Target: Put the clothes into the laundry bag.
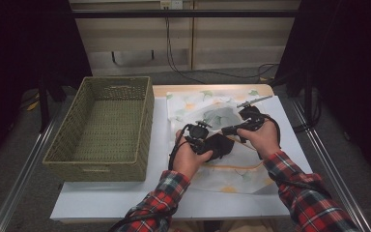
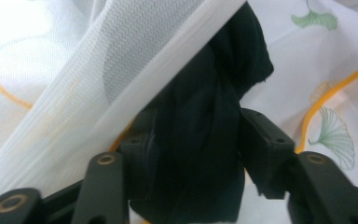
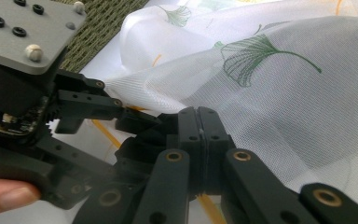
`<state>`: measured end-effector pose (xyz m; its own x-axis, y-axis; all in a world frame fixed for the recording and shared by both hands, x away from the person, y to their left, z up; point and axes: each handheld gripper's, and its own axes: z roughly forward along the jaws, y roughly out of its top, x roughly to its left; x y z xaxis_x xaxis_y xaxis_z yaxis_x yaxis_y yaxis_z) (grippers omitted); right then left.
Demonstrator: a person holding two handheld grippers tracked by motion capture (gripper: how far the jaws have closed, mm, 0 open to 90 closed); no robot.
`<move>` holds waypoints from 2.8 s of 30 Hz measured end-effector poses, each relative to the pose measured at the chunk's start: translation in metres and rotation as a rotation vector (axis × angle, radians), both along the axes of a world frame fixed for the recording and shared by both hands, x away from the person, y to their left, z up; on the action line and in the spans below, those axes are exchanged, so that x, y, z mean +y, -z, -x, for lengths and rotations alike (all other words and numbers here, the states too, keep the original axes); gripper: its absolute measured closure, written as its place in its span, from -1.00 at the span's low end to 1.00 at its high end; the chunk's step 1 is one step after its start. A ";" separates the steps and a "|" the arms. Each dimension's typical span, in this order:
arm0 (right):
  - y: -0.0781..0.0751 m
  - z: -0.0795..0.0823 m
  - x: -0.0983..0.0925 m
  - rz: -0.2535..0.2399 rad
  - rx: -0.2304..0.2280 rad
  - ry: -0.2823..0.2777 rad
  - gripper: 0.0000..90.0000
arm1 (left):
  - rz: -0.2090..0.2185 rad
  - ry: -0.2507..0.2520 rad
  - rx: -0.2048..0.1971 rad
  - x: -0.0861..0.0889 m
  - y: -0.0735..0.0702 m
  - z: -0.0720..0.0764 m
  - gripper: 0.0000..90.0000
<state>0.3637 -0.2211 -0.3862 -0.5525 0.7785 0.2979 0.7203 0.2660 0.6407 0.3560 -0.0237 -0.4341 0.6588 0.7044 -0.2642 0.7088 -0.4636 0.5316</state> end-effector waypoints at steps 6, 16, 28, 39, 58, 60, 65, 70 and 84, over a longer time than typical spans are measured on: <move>0.000 -0.001 0.000 0.001 0.000 0.004 1.00 | -0.030 0.016 0.008 0.003 -0.004 0.005 -0.02; -0.001 0.000 0.001 0.008 -0.002 0.004 1.00 | -0.050 0.039 0.059 0.006 0.004 0.006 0.08; -0.001 0.001 0.001 0.005 0.000 0.002 1.00 | -0.039 0.042 0.063 -0.001 0.011 0.005 0.46; -0.001 0.002 0.000 0.003 0.002 -0.002 1.00 | -0.009 0.023 0.057 -0.006 0.013 0.003 0.82; -0.003 0.002 0.000 0.004 0.002 -0.002 1.00 | 0.024 0.009 0.003 -0.015 0.008 -0.006 0.85; -0.003 0.002 0.000 0.005 0.003 -0.005 1.00 | 0.029 0.003 0.003 -0.016 0.008 -0.006 0.85; -0.003 0.002 -0.001 -0.003 -0.002 0.000 1.00 | 0.029 0.001 -0.010 -0.019 0.009 -0.007 0.85; -0.004 0.002 -0.003 -0.002 -0.003 0.001 1.00 | 0.028 0.003 -0.022 -0.020 0.008 -0.009 0.85; -0.004 0.002 -0.006 -0.004 -0.004 0.004 1.00 | 0.045 -0.027 -0.065 -0.026 0.007 -0.016 0.80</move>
